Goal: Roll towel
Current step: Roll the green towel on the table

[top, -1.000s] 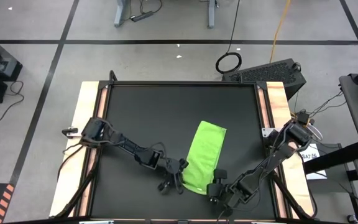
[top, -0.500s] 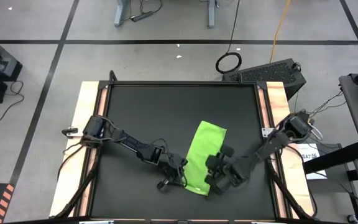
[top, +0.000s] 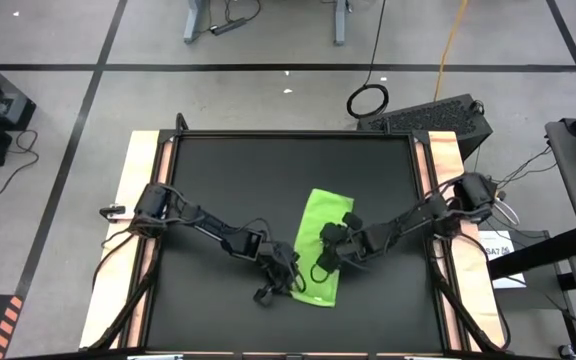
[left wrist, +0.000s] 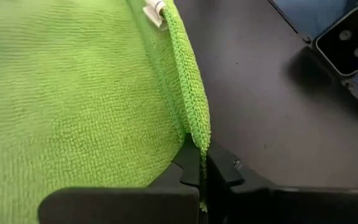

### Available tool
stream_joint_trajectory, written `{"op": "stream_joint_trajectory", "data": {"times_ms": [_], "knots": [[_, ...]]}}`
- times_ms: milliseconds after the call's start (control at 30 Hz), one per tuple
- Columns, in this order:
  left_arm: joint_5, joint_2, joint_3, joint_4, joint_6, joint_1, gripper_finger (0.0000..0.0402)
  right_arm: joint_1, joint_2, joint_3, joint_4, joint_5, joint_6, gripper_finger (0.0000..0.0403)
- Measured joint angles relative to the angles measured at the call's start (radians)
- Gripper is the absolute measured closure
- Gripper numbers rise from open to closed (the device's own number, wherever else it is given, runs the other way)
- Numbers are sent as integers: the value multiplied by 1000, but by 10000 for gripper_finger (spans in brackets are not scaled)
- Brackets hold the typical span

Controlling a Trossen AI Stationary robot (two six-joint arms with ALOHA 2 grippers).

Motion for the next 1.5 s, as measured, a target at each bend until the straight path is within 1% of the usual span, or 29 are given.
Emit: {"op": "stream_joint_trajectory", "data": {"times_ms": [133,333,533,667,733,800,900,1033,1067,1233,1300,1333,1400,1500], "knots": [[6,-2,1,-38,-56,25,401,-78,2,-6,69,-45,-120,292],[7,-4,0,-44,-154,55,401,-191,4,-8,151,-115,-274,301],[-19,-36,-3,-105,-208,95,401,-286,5,-9,211,-204,-401,303],[-30,-63,-15,-127,-208,119,401,-342,6,-9,241,-246,-459,303],[-32,-73,-16,-137,-190,128,401,-369,6,-9,262,-284,-489,303],[-34,-81,-16,-157,-170,138,401,-398,6,-9,278,-320,-504,303],[-37,-95,-15,-211,-152,161,401,-435,6,-9,305,-347,-522,303],[-40,-113,-14,-275,-126,187,401,-487,6,-7,333,-418,-540,303],[-37,-113,-14,-278,-127,194,401,-496,6,-7,333,-420,-541,303],[3,-113,-14,-278,-127,219,396,-528,5,-6,350,-428,-594,303],[7,-113,-14,-278,-127,221,395,-527,-10,-6,340,-483,-615,303],[11,-113,-14,-276,-127,221,395,-518,-22,-6,336,-511,-621,303],[35,-113,-14,-274,-129,220,394,-487,-52,-6,303,-526,-625,303],[54,-112,-14,-276,-150,211,393,-414,-99,-6,223,-485,-638,303]]}}
